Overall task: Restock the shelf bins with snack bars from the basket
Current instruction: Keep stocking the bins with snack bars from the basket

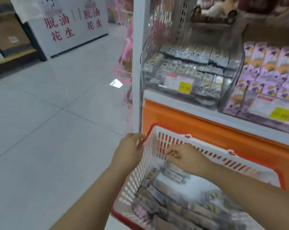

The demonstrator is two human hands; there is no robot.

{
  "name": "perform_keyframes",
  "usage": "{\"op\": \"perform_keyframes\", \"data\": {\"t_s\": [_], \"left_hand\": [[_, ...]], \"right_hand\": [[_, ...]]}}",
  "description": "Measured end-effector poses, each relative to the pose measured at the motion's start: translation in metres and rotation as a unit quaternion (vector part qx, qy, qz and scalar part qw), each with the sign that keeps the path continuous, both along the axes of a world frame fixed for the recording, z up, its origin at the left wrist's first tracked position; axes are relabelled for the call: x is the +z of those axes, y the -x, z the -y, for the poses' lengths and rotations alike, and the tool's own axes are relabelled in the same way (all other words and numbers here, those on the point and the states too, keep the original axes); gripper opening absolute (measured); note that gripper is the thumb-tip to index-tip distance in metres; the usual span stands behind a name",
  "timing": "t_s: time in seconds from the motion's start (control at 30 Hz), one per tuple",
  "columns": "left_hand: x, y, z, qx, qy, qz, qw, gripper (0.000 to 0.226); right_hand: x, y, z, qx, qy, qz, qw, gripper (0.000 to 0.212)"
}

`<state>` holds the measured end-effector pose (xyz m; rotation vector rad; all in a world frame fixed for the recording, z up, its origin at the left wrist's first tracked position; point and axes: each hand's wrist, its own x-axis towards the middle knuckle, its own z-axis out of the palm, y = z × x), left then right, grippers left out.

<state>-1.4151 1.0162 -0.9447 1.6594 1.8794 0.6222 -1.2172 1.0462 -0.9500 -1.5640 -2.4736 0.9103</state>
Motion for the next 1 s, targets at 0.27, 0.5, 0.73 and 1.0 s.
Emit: {"op": "perform_keyframes", "data": {"t_s": [0.27, 0.5, 0.73, 1.0], "left_hand": [[-0.063, -0.011, 0.034, 0.012, -0.059, -0.08, 0.995, 0.041], [-0.057, -0.014, 0.03, 0.032, -0.039, -0.055, 0.997, 0.036], [-0.061, -0.012, 0.028, 0.022, -0.067, -0.061, 0.996, 0.029], [-0.057, 0.002, 0.023, -0.033, -0.003, -0.004, 0.999, 0.029]], "right_hand": [[-0.105, 0.011, -0.005, 0.112, 0.143, 0.133, 0.974, 0.038], [-0.178, 0.046, -0.027, 0.192, 0.122, 0.162, 0.96, 0.048], [-0.199, 0.045, -0.011, 0.214, 0.05, 0.168, 0.961, 0.029], [-0.091, 0.003, 0.0, 0.137, 0.025, 0.03, 0.99, 0.04]]}}
